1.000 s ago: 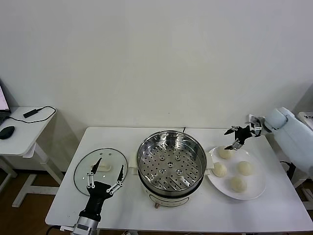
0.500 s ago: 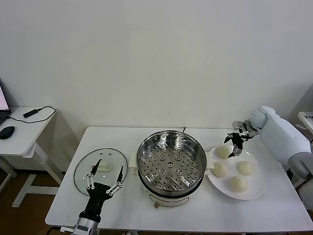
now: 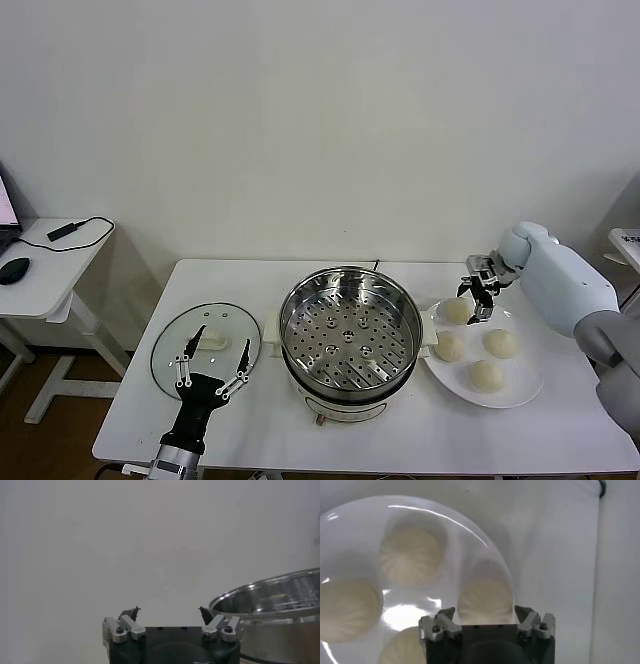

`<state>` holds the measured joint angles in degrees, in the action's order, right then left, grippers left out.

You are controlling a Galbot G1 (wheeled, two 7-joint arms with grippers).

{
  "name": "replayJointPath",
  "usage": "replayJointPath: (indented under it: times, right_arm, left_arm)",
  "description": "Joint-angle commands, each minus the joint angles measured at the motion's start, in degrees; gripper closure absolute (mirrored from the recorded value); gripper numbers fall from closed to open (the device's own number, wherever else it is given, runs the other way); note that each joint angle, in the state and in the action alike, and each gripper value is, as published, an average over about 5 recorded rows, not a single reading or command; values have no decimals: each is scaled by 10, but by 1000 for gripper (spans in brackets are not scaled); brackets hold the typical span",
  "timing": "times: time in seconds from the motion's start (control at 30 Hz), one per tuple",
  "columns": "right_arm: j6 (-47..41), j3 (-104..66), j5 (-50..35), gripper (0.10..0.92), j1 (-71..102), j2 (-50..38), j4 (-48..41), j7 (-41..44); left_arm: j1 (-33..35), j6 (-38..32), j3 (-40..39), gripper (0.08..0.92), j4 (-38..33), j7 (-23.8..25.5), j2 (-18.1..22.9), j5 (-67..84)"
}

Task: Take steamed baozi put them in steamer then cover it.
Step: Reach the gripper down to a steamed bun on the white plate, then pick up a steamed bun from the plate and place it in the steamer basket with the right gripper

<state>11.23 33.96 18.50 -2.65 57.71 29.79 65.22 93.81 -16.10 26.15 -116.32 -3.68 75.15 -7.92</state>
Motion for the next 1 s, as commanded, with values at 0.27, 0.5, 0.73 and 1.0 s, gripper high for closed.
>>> replayJointPath:
  times: [0.27, 0.5, 0.73, 1.0]
  right_arm:
    - [2, 5, 1, 342, -6, -11, 25, 1]
    - [24, 73, -71, 358, -87, -70, 144, 35]
    - [62, 234, -199, 366, -248, -125, 326, 63]
    - [95, 341, -275, 364, -385, -93, 461, 79]
  left_arm:
    - [-1, 0, 5, 177, -8, -1, 1, 1]
    - [-3, 0, 4, 177, -14, -1, -1, 2]
    - [-5, -2, -3, 177, -19, -2, -3, 3]
    - [-4, -2, -7, 177, -28, -2, -7, 3]
